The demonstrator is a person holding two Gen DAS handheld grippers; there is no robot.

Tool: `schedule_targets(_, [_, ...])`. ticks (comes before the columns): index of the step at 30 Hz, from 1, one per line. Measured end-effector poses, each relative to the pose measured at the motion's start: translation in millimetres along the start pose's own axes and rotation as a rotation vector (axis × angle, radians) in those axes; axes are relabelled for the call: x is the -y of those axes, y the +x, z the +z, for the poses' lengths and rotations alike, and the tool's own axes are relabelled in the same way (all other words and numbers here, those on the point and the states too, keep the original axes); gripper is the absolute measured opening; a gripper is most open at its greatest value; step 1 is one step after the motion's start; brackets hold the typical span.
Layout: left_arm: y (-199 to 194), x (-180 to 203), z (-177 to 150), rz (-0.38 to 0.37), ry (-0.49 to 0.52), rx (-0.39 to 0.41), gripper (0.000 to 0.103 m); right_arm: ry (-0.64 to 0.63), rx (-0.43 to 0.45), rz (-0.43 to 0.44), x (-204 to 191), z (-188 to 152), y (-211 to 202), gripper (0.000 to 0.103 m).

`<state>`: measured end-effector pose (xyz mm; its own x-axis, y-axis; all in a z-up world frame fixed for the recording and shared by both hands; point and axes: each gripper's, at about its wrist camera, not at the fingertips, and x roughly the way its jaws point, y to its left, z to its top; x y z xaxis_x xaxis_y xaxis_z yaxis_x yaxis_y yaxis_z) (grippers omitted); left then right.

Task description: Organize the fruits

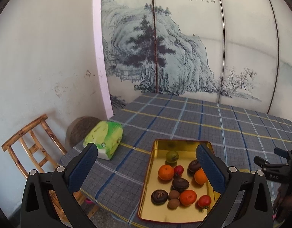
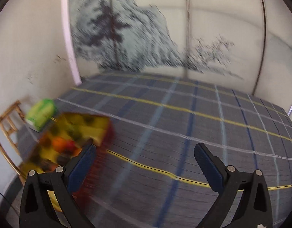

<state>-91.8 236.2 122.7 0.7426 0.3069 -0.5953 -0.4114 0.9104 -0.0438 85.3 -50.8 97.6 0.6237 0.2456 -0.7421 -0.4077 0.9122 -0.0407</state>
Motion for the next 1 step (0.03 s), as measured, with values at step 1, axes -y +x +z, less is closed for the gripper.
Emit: schedule_targets(1, [1.5, 1.4, 1.1, 0.005, 0.003, -0.008, 0.103, -0.006, -0.064, -0.051, 23.1, -5.6, 16.1, 0.102])
